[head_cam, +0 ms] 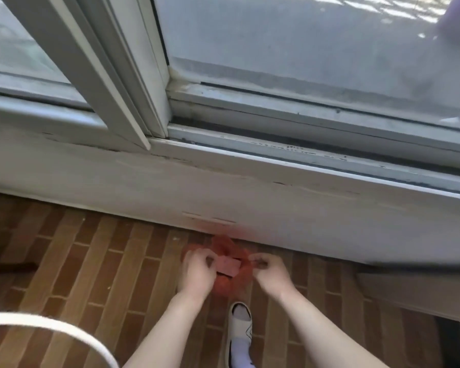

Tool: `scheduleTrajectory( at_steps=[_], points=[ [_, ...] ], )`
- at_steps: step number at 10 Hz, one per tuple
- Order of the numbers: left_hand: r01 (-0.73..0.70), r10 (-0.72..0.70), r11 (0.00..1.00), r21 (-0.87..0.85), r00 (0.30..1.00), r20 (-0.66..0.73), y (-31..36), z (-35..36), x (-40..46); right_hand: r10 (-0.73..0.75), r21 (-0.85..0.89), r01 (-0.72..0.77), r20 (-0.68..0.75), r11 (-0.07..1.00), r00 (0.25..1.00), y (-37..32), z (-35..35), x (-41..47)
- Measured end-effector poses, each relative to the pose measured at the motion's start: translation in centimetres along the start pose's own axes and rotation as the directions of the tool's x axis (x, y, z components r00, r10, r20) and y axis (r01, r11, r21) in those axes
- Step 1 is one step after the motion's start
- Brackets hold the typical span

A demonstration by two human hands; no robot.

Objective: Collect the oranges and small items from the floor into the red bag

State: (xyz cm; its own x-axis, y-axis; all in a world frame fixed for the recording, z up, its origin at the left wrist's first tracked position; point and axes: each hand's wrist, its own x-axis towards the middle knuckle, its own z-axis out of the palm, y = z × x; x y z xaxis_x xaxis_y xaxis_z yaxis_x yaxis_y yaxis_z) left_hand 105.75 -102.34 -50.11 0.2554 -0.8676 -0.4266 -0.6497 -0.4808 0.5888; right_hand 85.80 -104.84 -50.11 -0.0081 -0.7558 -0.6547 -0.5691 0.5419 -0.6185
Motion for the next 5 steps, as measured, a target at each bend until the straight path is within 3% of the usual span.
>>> scheduleTrajectory(
  at_steps=[2,3,4,5],
  points=[
    [0.0,0.004,0.999,-0.039,0.996,0.094,-2.0,2.6,1.3,0.018,0.006,-0.018,0.043,1.0,0.999,0.6,0.7,0.8],
    [-0.019,0.019,1.0,-0.004,0.965,0.261,-3.0,3.4,1.4,-0.013,-0.008,0.013,0.061,1.0,0.998,0.1,1.1,1.0],
    [-0.108,0.131,0.99,-0.086,0.937,0.325,-2.0,2.6,0.8,-0.055,-0.004,0.056,0.105,0.998,0.993,-0.1,1.3,1.2],
    [-0.078,0.122,0.985,-0.153,0.944,0.307,-1.8,2.1,-0.1,-0.029,0.007,0.029,0.115,1.0,0.993,0.2,1.6,1.0]
  ],
)
